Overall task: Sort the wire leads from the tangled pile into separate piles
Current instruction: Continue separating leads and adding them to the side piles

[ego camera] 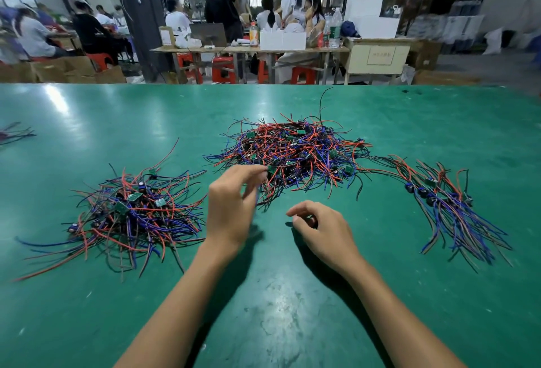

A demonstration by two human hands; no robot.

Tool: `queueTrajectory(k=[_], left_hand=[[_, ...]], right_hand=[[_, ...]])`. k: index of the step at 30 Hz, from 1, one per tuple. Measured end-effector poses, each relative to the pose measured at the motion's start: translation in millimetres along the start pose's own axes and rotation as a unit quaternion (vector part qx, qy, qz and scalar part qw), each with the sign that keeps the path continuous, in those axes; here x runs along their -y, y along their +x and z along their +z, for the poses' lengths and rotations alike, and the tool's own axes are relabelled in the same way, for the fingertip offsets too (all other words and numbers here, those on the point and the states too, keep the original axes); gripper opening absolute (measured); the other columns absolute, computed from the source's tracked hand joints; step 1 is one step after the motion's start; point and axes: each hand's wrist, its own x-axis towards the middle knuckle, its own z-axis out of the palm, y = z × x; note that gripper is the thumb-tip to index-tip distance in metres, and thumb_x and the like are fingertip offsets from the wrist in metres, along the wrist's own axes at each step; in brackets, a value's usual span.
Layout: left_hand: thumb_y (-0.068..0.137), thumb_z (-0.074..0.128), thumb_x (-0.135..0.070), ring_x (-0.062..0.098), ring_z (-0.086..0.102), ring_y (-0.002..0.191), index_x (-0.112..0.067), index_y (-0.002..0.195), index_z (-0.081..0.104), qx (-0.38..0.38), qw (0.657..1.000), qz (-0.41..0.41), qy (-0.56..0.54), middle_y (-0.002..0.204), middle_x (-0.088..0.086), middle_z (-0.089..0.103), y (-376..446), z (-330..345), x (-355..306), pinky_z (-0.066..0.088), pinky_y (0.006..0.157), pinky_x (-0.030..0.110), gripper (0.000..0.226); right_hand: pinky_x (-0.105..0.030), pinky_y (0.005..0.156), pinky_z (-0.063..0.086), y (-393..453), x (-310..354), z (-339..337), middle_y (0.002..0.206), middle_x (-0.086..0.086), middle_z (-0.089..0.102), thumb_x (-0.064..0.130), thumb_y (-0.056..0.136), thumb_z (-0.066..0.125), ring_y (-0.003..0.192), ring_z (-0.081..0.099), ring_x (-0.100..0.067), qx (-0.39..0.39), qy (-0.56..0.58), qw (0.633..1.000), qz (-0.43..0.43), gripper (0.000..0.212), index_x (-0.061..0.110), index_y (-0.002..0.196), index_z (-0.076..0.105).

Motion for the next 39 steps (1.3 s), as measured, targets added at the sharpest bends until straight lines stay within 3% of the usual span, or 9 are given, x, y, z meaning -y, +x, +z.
queueTrajectory(k=[3,5,9,11,14,18,21,28,39], left_hand=[[0.092,0.071,-0.006,0.017,0.068,0.088,-0.009,0.105,0.076,0.036,0.992,0.117,-0.016,0.098,0.002,0.073,-17,12,-31,0.055,0.08,0.032,0.014],[0.093,0.066,-0.001,0.021,0.068,0.091,-0.005,0.107,0.075,0.075,0.981,0.176,-0.037,0.103,0.006,0.072,-33,24,-44,0.055,0.082,0.034,0.017],[0.091,0.067,0.006,0.026,0.065,0.109,0.001,0.119,0.07,0.127,0.959,0.245,-0.063,0.12,0.014,0.068,-45,35,-56,0.052,0.093,0.042,0.028],[0.094,0.069,-0.013,0.023,0.058,0.121,-0.005,0.133,0.062,0.107,0.968,0.223,-0.036,0.136,0.012,0.059,-41,32,-55,0.046,0.104,0.038,0.04],[0.092,0.068,-0.039,0.012,0.046,0.136,-0.015,0.144,0.048,0.104,0.99,0.094,0.032,0.146,-0.001,0.05,-31,21,-46,0.035,0.111,0.032,0.06],[0.091,0.07,-0.042,0.001,0.056,0.123,-0.021,0.137,0.057,0.254,0.966,-0.047,-0.023,0.13,-0.011,0.064,-21,8,-23,0.041,0.109,0.037,0.052],[0.091,0.074,-0.026,-0.005,0.066,0.094,-0.016,0.116,0.072,0.257,0.958,-0.085,-0.093,0.098,-0.01,0.076,-23,9,-25,0.048,0.091,0.02,0.028],[0.098,0.064,-0.019,0.013,0.051,0.055,-0.013,0.097,0.077,0.172,0.932,-0.216,-0.233,0.073,0.001,0.074,-17,7,-31,0.047,0.057,0.024,0.014],[0.1,0.058,-0.027,0.008,0.054,0.056,-0.019,0.096,0.078,0.166,0.869,-0.349,-0.31,0.085,0.0,0.077,-9,-3,-31,0.039,0.053,0.017,0.022]], right_hand=[[-0.032,0.072,0.053,-4,9,-3,0.093,0.014,0.069,0.027,0.088,0.071,0.066,0.061,-0.006,0.001,0.056,0.998,-0.033,0.033,0.033,0.117,0.059],[-0.018,0.077,0.051,-8,4,-3,0.114,0.0,0.07,0.009,0.089,0.069,0.084,0.067,-0.009,0.024,0.063,0.997,-0.021,0.046,0.021,0.132,0.056],[0.002,0.069,0.04,-18,0,-3,0.124,-0.02,0.064,-0.01,0.099,0.045,0.075,0.059,0.02,0.032,0.096,0.995,-0.013,0.028,-0.008,0.123,0.059],[-0.004,0.065,0.044,-10,10,-6,0.091,0.001,0.073,0.002,0.1,0.053,0.069,0.063,0.01,-0.028,0.242,0.97,-0.008,0.02,0.011,0.101,0.071],[-0.019,0.067,0.054,0,19,-16,0.079,-0.003,0.073,0.023,0.095,0.062,0.067,0.066,-0.009,-0.055,0.47,0.88,0.035,0.016,0.014,0.099,0.074],[-0.012,0.06,0.055,5,13,-29,0.084,-0.001,0.076,0.029,0.085,0.063,0.059,0.065,-0.002,-0.024,0.647,0.754,0.114,0.03,0.016,0.113,0.065],[-0.011,0.058,0.054,5,15,-36,0.09,0.0,0.077,0.026,0.085,0.063,0.058,0.063,-0.001,0.021,0.684,0.716,0.14,0.034,0.017,0.117,0.063],[-0.028,0.069,0.039,2,11,-51,0.108,0.004,0.077,0.041,0.091,0.06,0.078,0.057,-0.01,0.076,0.421,0.896,0.12,0.028,0.028,0.113,0.071],[-0.019,0.06,0.045,-2,13,-40,0.103,-0.003,0.076,0.046,0.082,0.073,0.069,0.057,-0.009,0.144,0.405,0.901,0.061,0.038,0.033,0.118,0.071]])
